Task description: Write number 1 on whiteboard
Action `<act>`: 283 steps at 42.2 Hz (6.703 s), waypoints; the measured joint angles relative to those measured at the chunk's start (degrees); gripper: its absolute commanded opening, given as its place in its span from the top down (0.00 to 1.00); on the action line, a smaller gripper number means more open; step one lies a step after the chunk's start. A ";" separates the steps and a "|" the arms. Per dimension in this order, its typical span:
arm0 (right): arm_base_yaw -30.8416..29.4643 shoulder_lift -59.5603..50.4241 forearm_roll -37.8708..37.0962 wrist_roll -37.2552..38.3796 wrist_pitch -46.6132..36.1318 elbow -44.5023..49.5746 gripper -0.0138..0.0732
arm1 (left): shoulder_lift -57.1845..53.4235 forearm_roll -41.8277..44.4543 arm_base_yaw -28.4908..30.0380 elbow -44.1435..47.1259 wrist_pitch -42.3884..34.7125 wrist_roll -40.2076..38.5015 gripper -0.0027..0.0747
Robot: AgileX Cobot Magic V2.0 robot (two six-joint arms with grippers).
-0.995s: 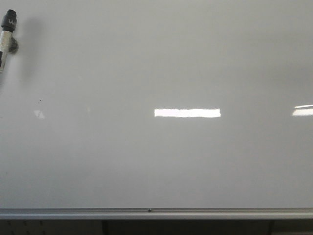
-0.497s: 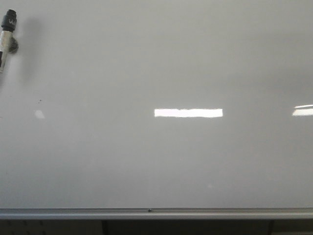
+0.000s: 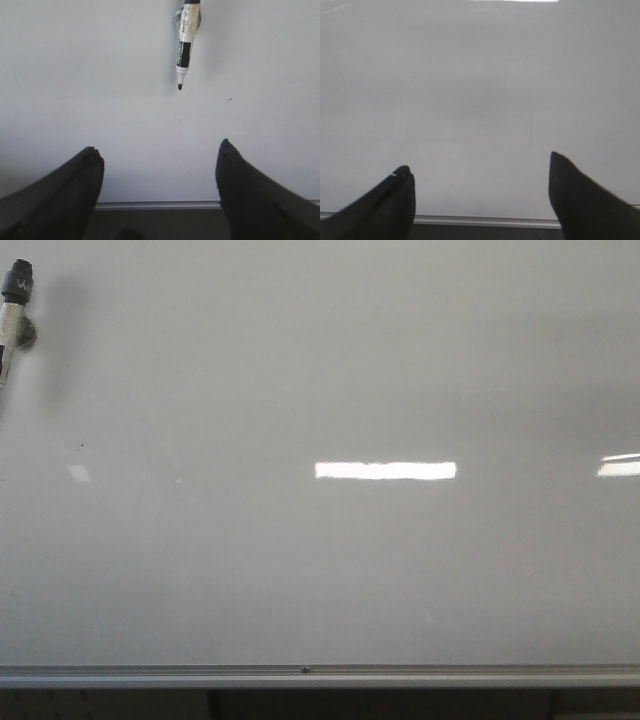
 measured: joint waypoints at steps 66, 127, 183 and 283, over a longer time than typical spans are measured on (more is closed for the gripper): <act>0.00 0.00 0.00 0.00 0.21 0.00 0.17 | 40.93 -4.56 -3.13 -19.73 -11.75 5.43 0.33; 0.00 0.00 0.00 0.00 0.33 0.00 0.17 | 31.09 -3.25 -4.99 -19.85 3.58 7.18 0.99; 3.80 1.33 8.06 -7.93 13.33 -6.24 0.17 | 18.99 -4.79 -51.51 -19.85 29.51 25.99 0.99; 46.23 37.26 28.19 -54.63 28.16 -34.98 0.84 | 19.28 -5.71 -51.55 -19.85 29.77 29.53 0.99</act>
